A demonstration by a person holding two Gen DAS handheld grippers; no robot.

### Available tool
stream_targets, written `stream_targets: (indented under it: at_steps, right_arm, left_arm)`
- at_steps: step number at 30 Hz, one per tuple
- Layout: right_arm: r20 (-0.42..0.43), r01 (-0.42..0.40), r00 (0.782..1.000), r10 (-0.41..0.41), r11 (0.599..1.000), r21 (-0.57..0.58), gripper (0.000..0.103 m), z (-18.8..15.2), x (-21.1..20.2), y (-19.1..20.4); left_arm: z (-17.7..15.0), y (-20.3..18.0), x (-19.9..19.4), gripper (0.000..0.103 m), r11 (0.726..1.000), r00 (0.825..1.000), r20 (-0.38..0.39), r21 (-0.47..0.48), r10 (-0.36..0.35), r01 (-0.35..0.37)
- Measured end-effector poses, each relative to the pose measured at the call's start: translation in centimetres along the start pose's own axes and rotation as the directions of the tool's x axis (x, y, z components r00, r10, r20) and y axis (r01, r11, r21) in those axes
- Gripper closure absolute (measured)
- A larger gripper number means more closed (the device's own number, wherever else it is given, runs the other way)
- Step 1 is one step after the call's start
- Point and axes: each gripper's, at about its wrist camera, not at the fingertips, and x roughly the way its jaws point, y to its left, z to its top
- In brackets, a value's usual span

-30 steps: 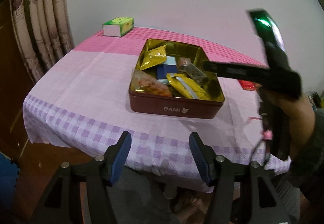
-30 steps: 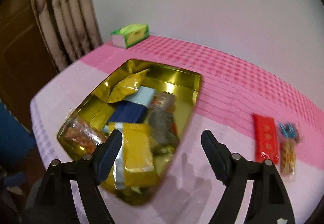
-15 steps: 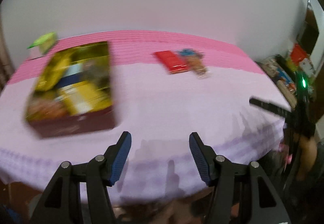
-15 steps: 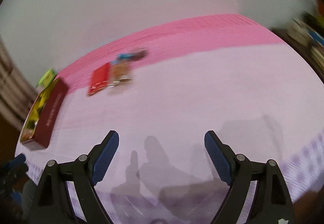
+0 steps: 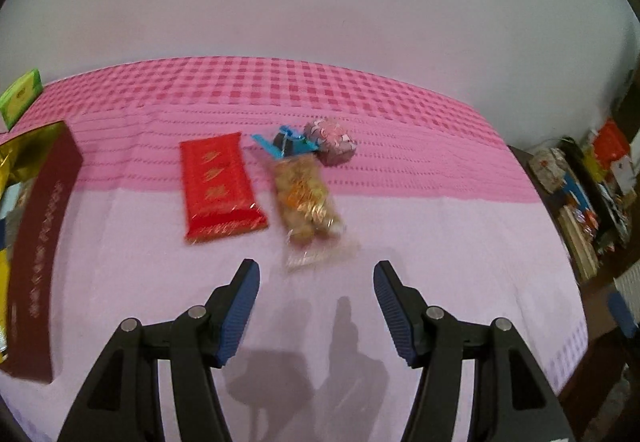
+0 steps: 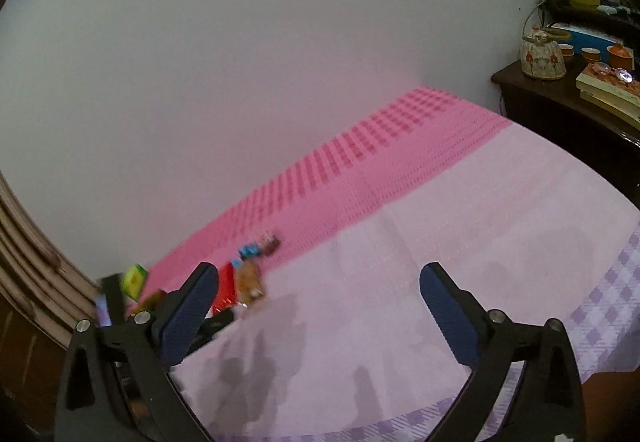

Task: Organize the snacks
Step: 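Grasp the clear bag with gold print with the left gripper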

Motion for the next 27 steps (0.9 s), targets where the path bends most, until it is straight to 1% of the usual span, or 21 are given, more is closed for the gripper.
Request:
stream_targets:
  at_steps: [3, 7, 12, 15, 18, 19, 20, 21, 23, 27]
  right_arm:
    - [0.022, -0.031, 0.999, 0.031, 0.999, 0.025, 0.001, 0.8, -0.9, 0.0]
    - [0.012, -0.069, 0.998, 0.068, 0.996, 0.049, 0.001, 1.3, -1.1, 0.1]
    - [0.007, -0.111, 0.994, 0.111, 0.993, 0.026, 0.001, 1.1, -1.2, 1.4]
    - [0.01, -0.112, 0.994, 0.112, 0.994, 0.006, 0.001, 1.1, -1.3, 1.8]
    - [0.006, -0.111, 0.994, 0.111, 0.994, 0.012, 0.001, 1.2, -1.1, 1.6]
    - [0.006, -0.11, 0.994, 0.11, 0.994, 0.016, 0.001, 1.2, -1.1, 1.5]
    - [0.007, -0.108, 0.994, 0.108, 0.994, 0.019, 0.001, 1.2, -1.1, 1.4]
    - [0.007, -0.107, 0.994, 0.107, 0.994, 0.021, 0.001, 1.3, -1.0, 1.3]
    - [0.004, -0.105, 0.994, 0.105, 0.994, 0.018, 0.001, 1.1, -0.9, 1.4]
    - [0.001, -0.108, 0.994, 0.108, 0.994, 0.005, 0.001, 0.9, -0.8, 1.7]
  left_arm:
    - [0.5, -0.8, 1.3, 0.042, 1.0, 1.0, 0.002, -0.009, 0.023, -0.023]
    - [0.9, -1.5, 3.2, 0.042, 0.997, 0.997, -0.015, 0.014, 0.077, -0.077]
    - [1.9, -2.0, 5.2, 0.042, 0.989, 0.99, -0.024, 0.047, 0.14, -0.138]
    - [2.7, -2.0, 6.5, 0.042, 0.985, 0.984, -0.051, 0.044, 0.168, -0.166]
    - [3.2, -2.4, 7.0, 0.042, 0.983, 0.981, -0.077, 0.056, 0.179, -0.175]
    - [3.3, -2.6, 7.1, 0.044, 0.983, 0.98, -0.086, 0.057, 0.177, -0.172]
    - [3.5, -2.7, 7.1, 0.054, 0.987, 0.983, -0.099, 0.059, 0.156, -0.15]
    - [3.7, -2.7, 7.1, 0.061, 0.988, 0.984, -0.104, 0.069, 0.147, -0.14]
    - [3.7, -2.9, 6.5, 0.061, 0.991, 0.987, -0.108, 0.082, 0.116, -0.107]
    - [3.4, -3.2, 3.9, 0.061, 0.996, 0.996, -0.075, 0.076, 0.052, -0.046]
